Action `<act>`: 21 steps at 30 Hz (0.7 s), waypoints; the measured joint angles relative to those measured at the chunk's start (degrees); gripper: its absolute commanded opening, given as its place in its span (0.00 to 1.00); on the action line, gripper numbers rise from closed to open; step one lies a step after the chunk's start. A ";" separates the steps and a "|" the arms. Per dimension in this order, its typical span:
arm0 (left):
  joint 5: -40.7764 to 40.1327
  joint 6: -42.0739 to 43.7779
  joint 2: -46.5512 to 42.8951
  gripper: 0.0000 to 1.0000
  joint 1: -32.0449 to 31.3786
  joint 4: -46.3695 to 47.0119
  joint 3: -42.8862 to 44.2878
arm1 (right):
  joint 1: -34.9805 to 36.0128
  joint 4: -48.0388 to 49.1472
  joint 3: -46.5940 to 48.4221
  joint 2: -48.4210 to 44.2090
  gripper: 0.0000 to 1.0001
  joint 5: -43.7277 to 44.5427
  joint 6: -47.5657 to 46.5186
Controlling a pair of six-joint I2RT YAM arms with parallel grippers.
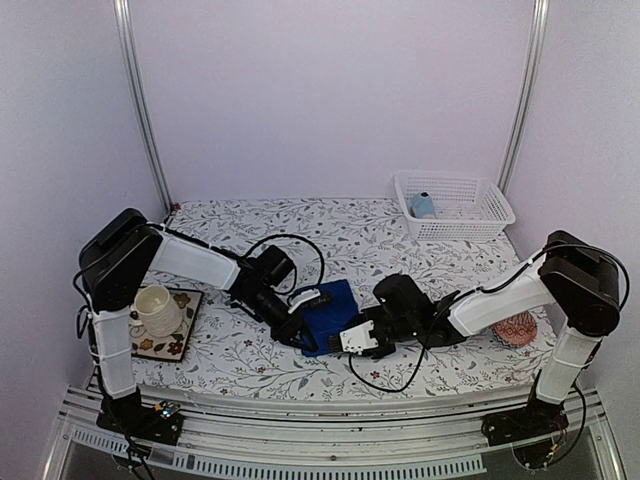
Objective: Roll the towels
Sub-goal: Roll the towel at the center of the board.
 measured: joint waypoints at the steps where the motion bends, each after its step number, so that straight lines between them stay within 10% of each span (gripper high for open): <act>1: 0.24 -0.04 0.04 0.06 0.11 -0.02 0.00 | 0.04 0.33 -0.11 0.17 0.36 0.20 0.09; 7: 0.70 -0.81 0.15 0.30 0.26 0.11 -0.17 | 0.68 1.20 -0.52 0.55 0.15 0.81 0.33; 17: -5.77 -1.36 -6.47 0.70 -0.09 -0.37 -4.37 | 0.72 -6.47 3.91 0.70 0.14 -2.49 0.33; 18: -7.04 -1.44 -7.43 0.93 -0.07 -0.46 -5.01 | 0.72 -7.52 4.74 0.87 0.14 -3.10 0.35; 21: -11.93 -1.57 -10.43 0.97 -0.04 -1.05 -7.10 | 0.70 -10.58 6.88 1.36 0.14 -4.68 0.61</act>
